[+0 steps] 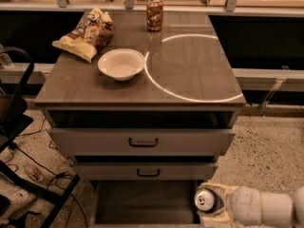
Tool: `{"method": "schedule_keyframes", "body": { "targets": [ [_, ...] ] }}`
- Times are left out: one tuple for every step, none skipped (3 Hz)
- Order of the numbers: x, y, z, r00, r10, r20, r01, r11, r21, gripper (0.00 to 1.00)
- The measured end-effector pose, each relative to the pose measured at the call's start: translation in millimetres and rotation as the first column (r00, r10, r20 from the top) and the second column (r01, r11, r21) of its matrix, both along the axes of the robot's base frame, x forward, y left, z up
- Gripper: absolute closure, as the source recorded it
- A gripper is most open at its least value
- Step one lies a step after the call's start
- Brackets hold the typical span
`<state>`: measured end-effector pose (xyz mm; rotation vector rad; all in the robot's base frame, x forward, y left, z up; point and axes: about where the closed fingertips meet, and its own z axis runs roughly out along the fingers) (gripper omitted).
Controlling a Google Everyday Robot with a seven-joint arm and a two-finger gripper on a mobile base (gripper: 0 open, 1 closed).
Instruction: Place pepsi can into bottom drawer
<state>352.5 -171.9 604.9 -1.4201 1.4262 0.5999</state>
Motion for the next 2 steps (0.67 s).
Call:
{"method": "schedule_keyframes", "body": {
  "targets": [
    [5.8, 95.2, -91.8, 0.9942, 0.107, 0.011, -0.107, 0.994, -0.013, 1.00],
    [17.7, 168.2, -158.0, 0.9831, 0.182, 0.018, -0.182, 0.983, -0.021, 1.00]
  ]
}}
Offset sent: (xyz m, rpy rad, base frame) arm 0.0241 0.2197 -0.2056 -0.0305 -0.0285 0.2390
